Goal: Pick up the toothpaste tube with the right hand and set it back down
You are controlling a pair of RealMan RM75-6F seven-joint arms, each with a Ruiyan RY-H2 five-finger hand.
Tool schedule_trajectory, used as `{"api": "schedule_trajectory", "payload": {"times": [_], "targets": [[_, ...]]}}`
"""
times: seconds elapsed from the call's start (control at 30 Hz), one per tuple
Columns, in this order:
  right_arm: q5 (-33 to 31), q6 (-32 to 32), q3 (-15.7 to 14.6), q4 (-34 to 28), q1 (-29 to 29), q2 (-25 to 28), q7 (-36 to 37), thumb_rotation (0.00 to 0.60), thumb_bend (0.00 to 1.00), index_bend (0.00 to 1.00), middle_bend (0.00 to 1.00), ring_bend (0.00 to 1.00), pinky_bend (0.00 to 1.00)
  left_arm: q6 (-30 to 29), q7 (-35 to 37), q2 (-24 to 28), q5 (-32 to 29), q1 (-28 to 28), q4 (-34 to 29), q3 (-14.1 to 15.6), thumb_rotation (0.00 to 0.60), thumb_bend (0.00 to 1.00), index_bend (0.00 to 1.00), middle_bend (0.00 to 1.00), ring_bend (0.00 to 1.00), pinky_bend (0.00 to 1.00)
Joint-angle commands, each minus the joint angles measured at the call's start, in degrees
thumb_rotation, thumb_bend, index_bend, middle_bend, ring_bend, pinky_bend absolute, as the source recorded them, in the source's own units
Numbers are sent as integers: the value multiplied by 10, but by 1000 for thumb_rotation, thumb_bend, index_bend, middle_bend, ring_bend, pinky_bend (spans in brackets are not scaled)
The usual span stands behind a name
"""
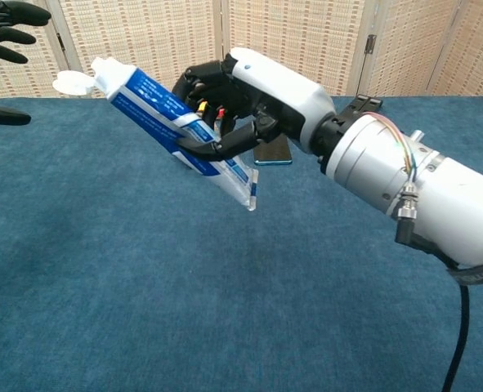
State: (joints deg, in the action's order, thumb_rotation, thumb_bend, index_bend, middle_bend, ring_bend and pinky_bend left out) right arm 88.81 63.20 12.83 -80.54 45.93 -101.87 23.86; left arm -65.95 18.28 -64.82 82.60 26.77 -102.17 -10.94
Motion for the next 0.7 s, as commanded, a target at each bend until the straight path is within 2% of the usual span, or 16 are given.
{"api": "schedule_trajectory", "payload": {"times": [0.03, 0.7], "targets": [[-9, -9, 5, 7, 9, -10, -6, 600, 577, 659, 626, 549, 626, -1, -3, -6, -1, 2, -4, 2, 600, 87, 0, 0, 0, 138], [-31, -26, 6, 31, 28, -30, -14, 600, 590, 676, 633, 552, 626, -4, -17, -29, -5, 21, -23, 0, 600, 86, 0, 0, 0, 138]]}}
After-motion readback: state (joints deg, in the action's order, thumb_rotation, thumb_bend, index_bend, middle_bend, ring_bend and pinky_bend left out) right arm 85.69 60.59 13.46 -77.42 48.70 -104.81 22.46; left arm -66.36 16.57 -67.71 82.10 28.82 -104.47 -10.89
